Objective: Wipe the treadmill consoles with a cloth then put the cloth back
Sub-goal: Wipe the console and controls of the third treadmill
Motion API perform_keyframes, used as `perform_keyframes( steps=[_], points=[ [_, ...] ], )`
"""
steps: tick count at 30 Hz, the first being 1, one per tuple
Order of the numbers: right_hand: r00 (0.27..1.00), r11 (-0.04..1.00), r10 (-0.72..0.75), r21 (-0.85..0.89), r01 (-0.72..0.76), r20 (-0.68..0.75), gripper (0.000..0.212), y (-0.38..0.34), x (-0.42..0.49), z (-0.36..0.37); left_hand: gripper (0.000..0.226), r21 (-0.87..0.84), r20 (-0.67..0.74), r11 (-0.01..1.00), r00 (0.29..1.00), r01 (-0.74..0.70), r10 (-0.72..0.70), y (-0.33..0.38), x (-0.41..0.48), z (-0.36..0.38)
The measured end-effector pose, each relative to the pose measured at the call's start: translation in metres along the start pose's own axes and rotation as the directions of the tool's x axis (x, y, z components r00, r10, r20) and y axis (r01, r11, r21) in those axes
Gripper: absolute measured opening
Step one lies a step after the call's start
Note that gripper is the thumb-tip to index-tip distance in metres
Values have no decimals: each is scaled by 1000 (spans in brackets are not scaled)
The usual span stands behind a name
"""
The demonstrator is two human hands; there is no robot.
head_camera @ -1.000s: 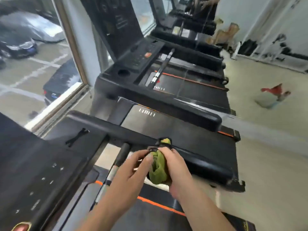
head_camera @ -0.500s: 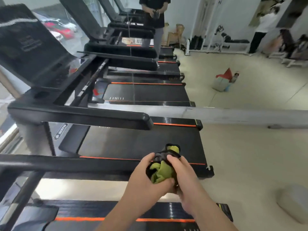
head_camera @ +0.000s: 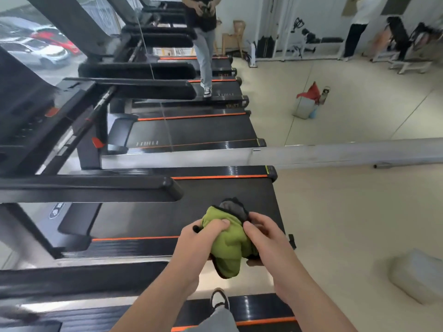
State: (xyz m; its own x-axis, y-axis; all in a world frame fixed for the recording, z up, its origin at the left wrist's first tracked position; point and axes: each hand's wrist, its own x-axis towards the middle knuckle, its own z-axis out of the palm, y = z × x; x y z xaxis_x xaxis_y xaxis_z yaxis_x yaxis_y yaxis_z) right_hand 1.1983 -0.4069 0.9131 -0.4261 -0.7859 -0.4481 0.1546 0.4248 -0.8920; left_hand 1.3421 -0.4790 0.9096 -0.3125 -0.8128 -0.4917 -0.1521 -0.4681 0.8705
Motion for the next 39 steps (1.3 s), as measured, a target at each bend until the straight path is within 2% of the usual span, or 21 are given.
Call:
perform_keyframes(
  steps=[3,8,14,17,20,24,28,29,31,33,36,39],
  points=[
    [1000,998,1,-66,1,22,15,-17,45,2,16,-9,16,1000,1000,-14,14,14,40,4],
    [998,982,9,-188,2,59,17,-62,136,37,24,-134,-44,991,999,-5,-1,52,116,-9],
    [990,976,24,-216,7,137,15,-127,240,97,57,-163,27,984,997,-71,77,104,193,-51],
    [991,976,11,-216,17,131,13,-152,278,122,55,-146,-124,982,987,-117,99,126,225,-66],
    [990,977,32,-212,-2,137,10,-169,310,144,54,-218,-290,965,954,-144,77,140,251,-76],
    [969,972,44,-235,14,243,12,-198,363,172,58,-273,-459,944,887,-186,42,157,291,-93],
    [900,950,37,-295,103,433,14,-230,418,200,33,-422,-548,871,836,-252,-24,182,329,-103],
    [874,941,37,-310,132,484,14,-238,433,206,33,-463,-562,841,826,-279,-35,189,340,-105],
    [809,927,37,-323,192,586,16,-257,458,218,46,-527,-582,780,812,-336,-44,212,362,-107],
    [768,917,22,-319,240,640,18,-278,487,229,49,-571,-572,743,818,-348,-56,237,385,-109],
    [707,919,9,-284,272,707,16,-308,521,254,37,-571,-565,730,825,-376,-17,271,408,-114],
    [636,922,19,-260,288,772,13,-331,547,296,36,-521,-666,733,745,-439,-27,300,429,-133]
  ],
)
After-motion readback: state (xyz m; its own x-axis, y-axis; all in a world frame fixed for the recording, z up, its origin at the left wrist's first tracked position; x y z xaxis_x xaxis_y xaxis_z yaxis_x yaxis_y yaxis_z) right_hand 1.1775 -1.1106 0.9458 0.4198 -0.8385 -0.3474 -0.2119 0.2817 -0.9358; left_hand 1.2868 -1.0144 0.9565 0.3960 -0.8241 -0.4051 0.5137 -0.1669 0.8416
